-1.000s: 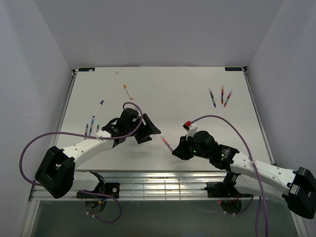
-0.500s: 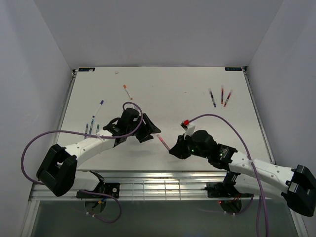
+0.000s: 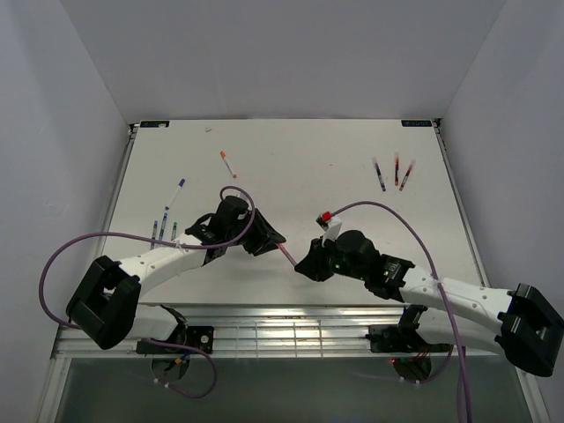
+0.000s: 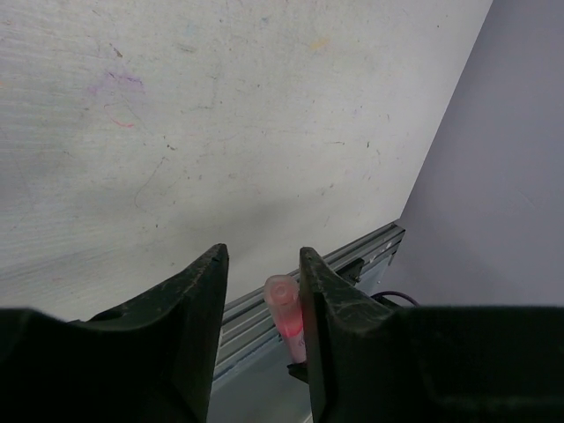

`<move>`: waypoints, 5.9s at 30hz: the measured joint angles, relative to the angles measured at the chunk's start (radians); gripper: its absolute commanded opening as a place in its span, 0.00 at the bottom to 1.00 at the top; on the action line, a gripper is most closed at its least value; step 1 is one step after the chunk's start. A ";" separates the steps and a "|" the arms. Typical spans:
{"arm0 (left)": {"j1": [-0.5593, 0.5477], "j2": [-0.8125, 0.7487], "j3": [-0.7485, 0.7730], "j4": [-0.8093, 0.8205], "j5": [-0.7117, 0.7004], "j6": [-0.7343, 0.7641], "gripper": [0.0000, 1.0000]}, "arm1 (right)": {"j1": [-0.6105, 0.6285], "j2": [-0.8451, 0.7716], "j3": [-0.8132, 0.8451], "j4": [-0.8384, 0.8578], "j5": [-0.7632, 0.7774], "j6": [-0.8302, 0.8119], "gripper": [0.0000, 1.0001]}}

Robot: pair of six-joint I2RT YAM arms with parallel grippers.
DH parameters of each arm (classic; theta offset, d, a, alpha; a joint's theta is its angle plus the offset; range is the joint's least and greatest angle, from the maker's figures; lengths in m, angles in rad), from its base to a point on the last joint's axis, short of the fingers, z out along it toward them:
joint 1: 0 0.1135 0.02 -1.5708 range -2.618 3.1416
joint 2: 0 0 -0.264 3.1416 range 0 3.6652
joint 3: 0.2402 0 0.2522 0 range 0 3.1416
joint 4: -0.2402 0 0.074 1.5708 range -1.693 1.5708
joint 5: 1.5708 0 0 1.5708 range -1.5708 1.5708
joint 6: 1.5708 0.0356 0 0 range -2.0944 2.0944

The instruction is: Open the pen caps

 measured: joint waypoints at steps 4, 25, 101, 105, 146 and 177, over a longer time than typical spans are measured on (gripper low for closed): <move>0.000 -0.001 -0.007 0.011 0.004 -0.005 0.30 | 0.002 0.026 0.008 0.018 -0.001 0.001 0.08; 0.000 -0.020 -0.030 0.027 0.026 -0.012 0.00 | 0.013 0.219 0.159 0.029 -0.005 -0.062 0.37; 0.323 -0.105 -0.086 -0.135 0.236 0.308 0.00 | -0.486 1.135 1.020 -0.241 0.230 -0.369 0.17; 0.322 -0.084 -0.060 -0.134 0.235 0.318 0.00 | -0.486 1.137 1.021 -0.237 0.234 -0.369 0.23; 0.303 0.989 1.180 -0.610 0.062 0.663 0.00 | -0.513 0.353 0.534 -0.258 0.174 -0.382 0.72; 0.290 1.055 1.277 -0.624 0.053 0.638 0.40 | -0.538 0.205 0.237 -0.254 0.157 -0.367 0.73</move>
